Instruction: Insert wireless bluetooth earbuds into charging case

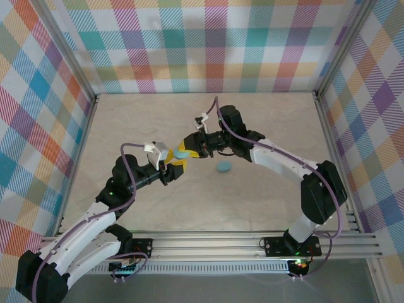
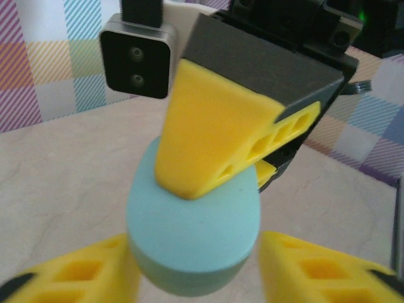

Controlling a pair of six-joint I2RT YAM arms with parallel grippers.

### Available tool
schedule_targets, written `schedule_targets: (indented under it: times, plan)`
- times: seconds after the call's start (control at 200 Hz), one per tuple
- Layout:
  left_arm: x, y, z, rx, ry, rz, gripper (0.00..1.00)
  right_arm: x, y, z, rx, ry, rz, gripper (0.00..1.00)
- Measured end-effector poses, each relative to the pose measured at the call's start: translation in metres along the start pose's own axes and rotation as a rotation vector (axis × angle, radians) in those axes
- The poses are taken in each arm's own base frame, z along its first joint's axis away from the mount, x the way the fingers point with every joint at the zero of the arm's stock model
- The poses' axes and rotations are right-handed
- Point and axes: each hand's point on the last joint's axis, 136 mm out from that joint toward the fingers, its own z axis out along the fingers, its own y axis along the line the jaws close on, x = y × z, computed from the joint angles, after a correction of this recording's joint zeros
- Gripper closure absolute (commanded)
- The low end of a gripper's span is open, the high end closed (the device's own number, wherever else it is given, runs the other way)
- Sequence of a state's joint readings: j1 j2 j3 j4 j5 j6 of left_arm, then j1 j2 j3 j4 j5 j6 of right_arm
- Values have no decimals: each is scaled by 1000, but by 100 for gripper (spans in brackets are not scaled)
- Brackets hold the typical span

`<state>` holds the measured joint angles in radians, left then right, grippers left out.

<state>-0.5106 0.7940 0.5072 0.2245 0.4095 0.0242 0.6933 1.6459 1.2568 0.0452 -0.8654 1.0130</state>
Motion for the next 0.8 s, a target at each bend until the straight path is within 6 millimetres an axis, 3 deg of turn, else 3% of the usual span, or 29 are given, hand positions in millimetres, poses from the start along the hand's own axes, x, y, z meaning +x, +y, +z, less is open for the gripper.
schedule_targets:
  times: [0.1,0.315,0.49,0.66,0.8]
  plan:
    - [6,5,-1,-33,28,18,0,-7,-10,3,13,-4,21,87]
    - [12,18,-6,-113,75,49,0,-32,-35,-10,57,-69,54,89]
    - [14,32,-11,-200,90,72,0,-45,-78,-25,202,-127,53,89]
    - [34,48,-14,-283,128,62,0,-35,-122,-25,364,-107,35,88]
    - [51,60,-17,-342,161,50,0,-19,-169,-6,476,-35,39,88]
